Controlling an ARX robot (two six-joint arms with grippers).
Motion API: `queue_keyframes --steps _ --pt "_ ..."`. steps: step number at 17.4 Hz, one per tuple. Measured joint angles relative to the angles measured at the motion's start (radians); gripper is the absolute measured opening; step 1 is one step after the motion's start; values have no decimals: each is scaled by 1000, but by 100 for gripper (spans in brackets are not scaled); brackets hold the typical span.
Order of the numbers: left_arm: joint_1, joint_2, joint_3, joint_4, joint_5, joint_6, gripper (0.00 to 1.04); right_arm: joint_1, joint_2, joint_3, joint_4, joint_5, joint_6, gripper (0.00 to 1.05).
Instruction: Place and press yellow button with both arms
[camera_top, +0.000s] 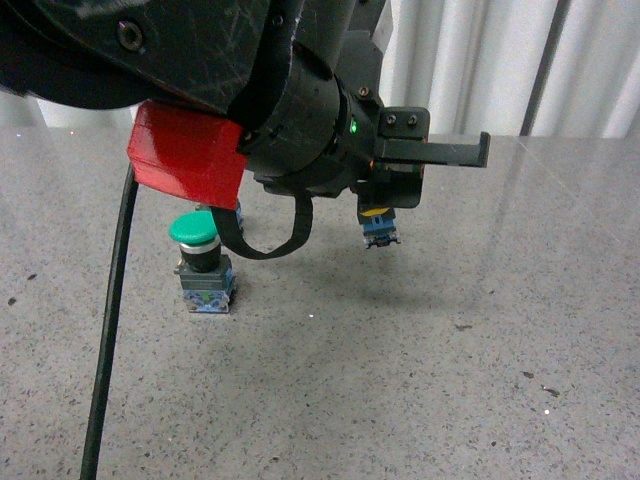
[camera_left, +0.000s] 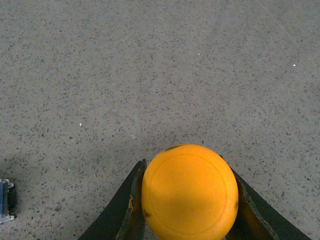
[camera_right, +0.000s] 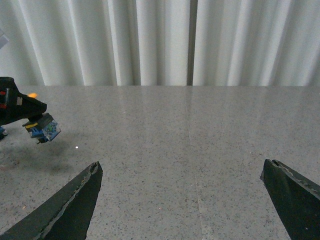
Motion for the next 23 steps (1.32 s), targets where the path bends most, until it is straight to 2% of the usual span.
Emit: queue_keyframes --steps 8,15,16,20,23 --pt "-53 94 82 -33 -38 -5 33 0 0 0 0 0 0 98" --pt "-54 104 82 -26 -38 -11 96 0 0 0 0 0 0 98" --pt "-54 103 82 -22 -39 -10 99 0 0 0 0 0 0 98" --pt "-29 31 78 8 -50 3 98 0 0 0 0 0 0 98" --pt "-4 -175 -5 140 -109 103 98 0 0 0 0 0 0 98"
